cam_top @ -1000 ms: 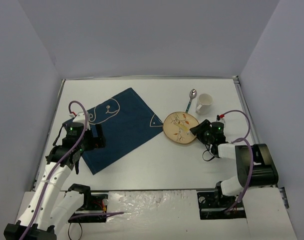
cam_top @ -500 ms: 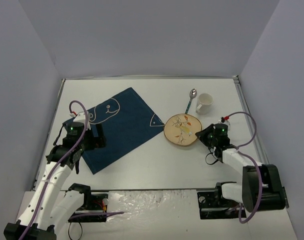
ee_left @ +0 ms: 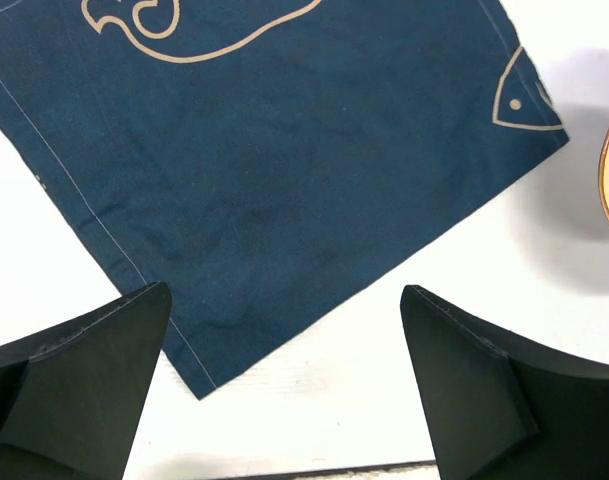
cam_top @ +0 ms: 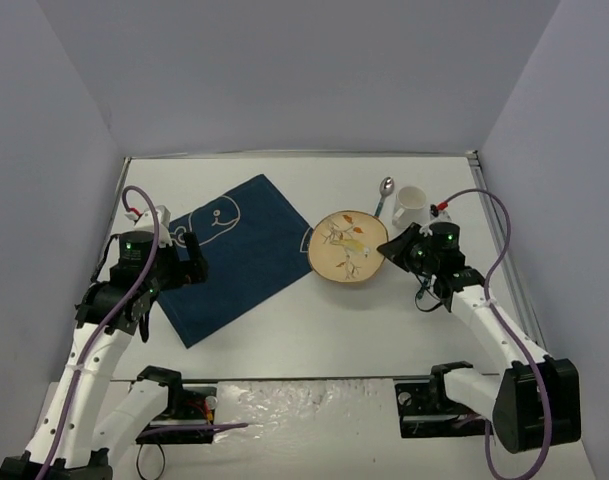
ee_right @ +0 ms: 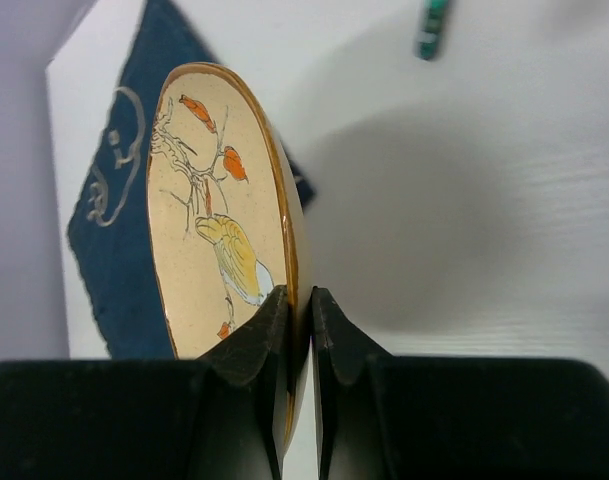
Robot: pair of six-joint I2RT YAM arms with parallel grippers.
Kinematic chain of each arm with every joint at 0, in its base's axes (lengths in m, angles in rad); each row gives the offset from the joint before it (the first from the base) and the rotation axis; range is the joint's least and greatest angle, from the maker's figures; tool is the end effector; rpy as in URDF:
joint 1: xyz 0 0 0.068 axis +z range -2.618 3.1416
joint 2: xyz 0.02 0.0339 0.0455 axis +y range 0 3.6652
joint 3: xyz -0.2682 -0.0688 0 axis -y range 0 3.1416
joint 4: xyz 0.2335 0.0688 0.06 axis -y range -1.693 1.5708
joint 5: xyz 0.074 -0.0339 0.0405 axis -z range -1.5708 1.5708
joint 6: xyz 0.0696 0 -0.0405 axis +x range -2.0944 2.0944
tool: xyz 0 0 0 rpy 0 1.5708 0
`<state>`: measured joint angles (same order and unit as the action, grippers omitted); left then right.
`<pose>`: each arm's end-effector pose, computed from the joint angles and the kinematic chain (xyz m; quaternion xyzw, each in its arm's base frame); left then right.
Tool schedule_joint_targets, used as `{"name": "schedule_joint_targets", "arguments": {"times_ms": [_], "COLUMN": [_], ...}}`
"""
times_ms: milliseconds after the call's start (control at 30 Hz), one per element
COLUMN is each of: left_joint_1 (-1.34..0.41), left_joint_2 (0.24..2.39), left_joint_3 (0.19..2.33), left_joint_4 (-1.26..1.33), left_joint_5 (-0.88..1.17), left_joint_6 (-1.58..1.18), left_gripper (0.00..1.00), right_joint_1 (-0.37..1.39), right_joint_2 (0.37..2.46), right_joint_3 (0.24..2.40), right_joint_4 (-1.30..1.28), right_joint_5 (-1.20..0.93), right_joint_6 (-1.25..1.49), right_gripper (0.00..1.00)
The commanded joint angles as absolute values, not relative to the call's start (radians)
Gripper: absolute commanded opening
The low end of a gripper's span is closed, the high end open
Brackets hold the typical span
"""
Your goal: Set the dinner table for one person
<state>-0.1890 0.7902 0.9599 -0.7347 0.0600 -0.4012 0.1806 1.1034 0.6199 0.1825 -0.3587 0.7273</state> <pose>0.1686 -0.0365 0.3258 -0.0784 0.8724 -0.1653 0.4533 0.2580 0.0719 0.2562 0.1120 0.7914 0.3850 0.4615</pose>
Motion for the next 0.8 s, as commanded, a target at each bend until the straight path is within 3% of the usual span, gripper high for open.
{"name": "schedule_joint_targets", "arguments": {"times_ms": [0,267,500,767], "left_joint_1": [-0.196,-0.193,-0.193,-0.193], "left_joint_2": [0.827,0.846,0.826,0.804], "left_joint_3": [1.088,1.152,1.134,1.086], "left_joint_4": [-0.786,-0.794,-0.804,-0.815], "left_joint_5": [0.067,0.057,0.029,0.012], "left_joint_6": [-0.426,-0.457,-0.463,-0.471], "left_gripper": [0.97,0.97,0.97,0.97], "right_joint_1": [0.361,0.577,0.647,0.672], "right_joint_2": [1.255,1.625,1.858,2.03], "right_joint_3": [0.836,1.133,1.346,1.445], "right_joint_4": [0.418,0.546,0.602,0.678], "right_joint_5": [-0.442,-0.405,-0.409,-0.431], "right_joint_6": [0.777,0.766,0.768,0.814], "right_gripper": [0.0,0.0,0.0,0.0]}}
